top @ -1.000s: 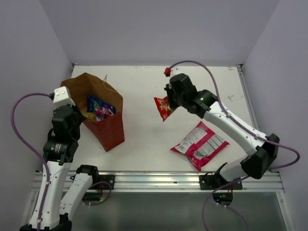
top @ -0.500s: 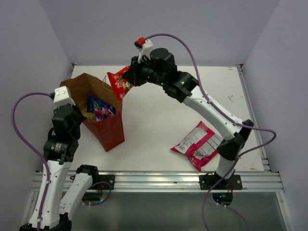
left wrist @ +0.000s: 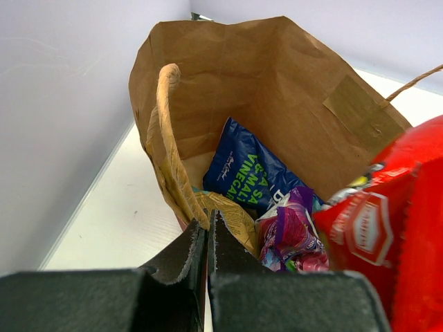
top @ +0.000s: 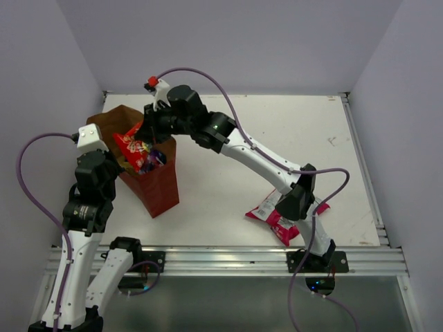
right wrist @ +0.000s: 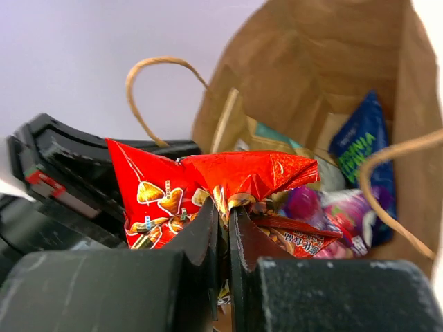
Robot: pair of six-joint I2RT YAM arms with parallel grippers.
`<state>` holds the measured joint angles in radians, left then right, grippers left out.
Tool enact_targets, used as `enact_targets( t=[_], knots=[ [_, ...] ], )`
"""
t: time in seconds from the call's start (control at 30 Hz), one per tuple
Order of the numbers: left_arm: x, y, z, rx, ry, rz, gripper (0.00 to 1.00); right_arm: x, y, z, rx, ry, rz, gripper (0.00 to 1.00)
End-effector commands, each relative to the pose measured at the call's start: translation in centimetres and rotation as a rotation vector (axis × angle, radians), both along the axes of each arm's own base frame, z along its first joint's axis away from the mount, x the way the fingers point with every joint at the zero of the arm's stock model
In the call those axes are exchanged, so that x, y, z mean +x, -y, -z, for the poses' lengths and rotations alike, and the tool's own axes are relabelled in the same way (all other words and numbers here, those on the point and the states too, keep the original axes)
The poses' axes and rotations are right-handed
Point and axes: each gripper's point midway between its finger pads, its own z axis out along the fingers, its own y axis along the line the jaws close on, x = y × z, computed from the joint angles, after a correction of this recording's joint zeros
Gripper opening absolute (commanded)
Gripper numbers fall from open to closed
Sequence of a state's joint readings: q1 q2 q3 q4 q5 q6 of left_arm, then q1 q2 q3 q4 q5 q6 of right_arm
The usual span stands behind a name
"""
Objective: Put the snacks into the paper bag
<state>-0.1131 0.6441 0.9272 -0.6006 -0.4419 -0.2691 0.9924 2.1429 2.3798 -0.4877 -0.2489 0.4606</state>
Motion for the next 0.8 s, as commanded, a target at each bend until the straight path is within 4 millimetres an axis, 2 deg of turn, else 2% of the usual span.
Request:
enact_targets(
  t=[0.0,0.13,0.2,0.27,0.3,0.37,0.43,0.47,0.5,0.53,0.63,0.67,0.77],
  knots=[
    [0.4,0.1,-1.0,0.004,0.039,0.003,0.0,-1.3,-1.6,-2.6,0.092,0.004,-0.056,0.0],
    [0.4,0.1,-1.1,0.004,0.042,0.004,0.0,-1.1,-3.7,-0.8,0.1,-0.027,-0.084,0.0],
    [0.3,0.0,-1.1,0.006,0.04,0.002,0.0,-1.0,-4.6,-0.7,0.128,-0.024,-0.098,0.01],
    [0.3,0.0,-1.1,0.007,0.04,0.001,0.0,-0.4,-5.4,0.6,0.128,-0.018,-0.097,0.03],
    [0.3,0.0,-1.2,0.006,0.04,0.002,0.0,0.2,-5.6,0.4,0.142,0.001,-0.083,0.08],
    [0.3,0.0,-1.1,0.007,0.038,0.001,0.0,0.8,-6.1,1.5,0.133,0.016,-0.077,0.18],
    [0.3,0.0,-1.1,0.007,0.038,0.0,0.0,1.3,-6.5,1.7,0.137,0.042,-0.067,0.41],
    [0.3,0.0,-1.1,0.006,0.037,0.0,0.0,1.5,-6.6,2.2,0.131,0.058,-0.069,0.79],
    [0.3,0.0,-1.1,0.007,0.037,0.002,0.0,1.7,-6.6,2.2,0.127,0.07,-0.062,0.94],
    [0.3,0.0,-1.1,0.007,0.037,0.001,0.0,1.9,-6.4,2.2,0.121,0.086,-0.054,0.99],
    [0.3,0.0,-1.0,0.007,0.037,0.001,0.0,1.6,-5.7,0.6,0.14,0.138,-0.055,0.99],
    [0.3,0.0,-1.0,0.007,0.037,0.001,0.0,1.3,-5.0,-1.1,0.168,0.167,-0.054,0.99],
    [0.3,0.0,-1.0,0.007,0.037,0.001,0.0,1.0,-3.3,-4.4,0.2,0.233,-0.025,0.99]
  ],
)
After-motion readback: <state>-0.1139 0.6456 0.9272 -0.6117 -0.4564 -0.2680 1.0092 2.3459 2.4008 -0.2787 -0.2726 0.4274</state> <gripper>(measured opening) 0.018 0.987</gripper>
